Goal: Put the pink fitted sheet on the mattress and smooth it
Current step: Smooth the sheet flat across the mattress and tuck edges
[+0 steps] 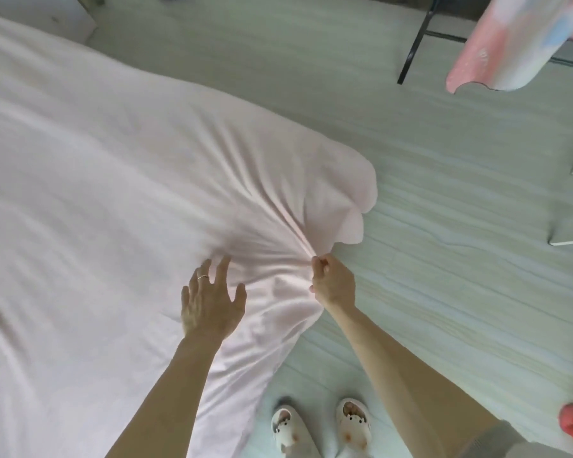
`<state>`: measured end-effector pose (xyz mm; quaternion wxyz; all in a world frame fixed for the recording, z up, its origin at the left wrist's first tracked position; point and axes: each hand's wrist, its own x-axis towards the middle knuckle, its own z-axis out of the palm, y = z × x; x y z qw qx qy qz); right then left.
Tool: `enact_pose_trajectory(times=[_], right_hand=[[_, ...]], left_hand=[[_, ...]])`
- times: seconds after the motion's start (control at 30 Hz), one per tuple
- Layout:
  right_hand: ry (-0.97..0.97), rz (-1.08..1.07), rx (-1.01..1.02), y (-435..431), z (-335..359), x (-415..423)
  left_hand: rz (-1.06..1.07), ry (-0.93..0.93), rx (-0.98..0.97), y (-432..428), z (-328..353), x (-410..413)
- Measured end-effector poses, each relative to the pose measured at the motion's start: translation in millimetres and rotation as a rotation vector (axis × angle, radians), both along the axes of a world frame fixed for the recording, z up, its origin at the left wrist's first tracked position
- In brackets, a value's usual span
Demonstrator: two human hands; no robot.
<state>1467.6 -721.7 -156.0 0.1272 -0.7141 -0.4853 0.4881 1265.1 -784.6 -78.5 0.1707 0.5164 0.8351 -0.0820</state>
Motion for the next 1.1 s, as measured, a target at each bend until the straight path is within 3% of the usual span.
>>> enact_pose_trajectory(times=[0.17, 0.5, 0.83, 1.1], right_hand=[[0.110, -0.068, -0.110, 29, 20, 20], [-0.152, 0.030, -0.012, 190, 35, 34], [-0.384, 0.377, 0.059, 273, 18, 21], [-0.483, 0.579, 0.198, 301, 33, 63]], left_hand=[[-0.118, -0.095, 0.045, 57, -4, 17], [-0.160, -0.154, 0.096, 212, -20, 24], [-0.221, -0.055, 0.112, 214, -81, 33], [-0.174, -0.086, 0.103, 220, -58, 41]])
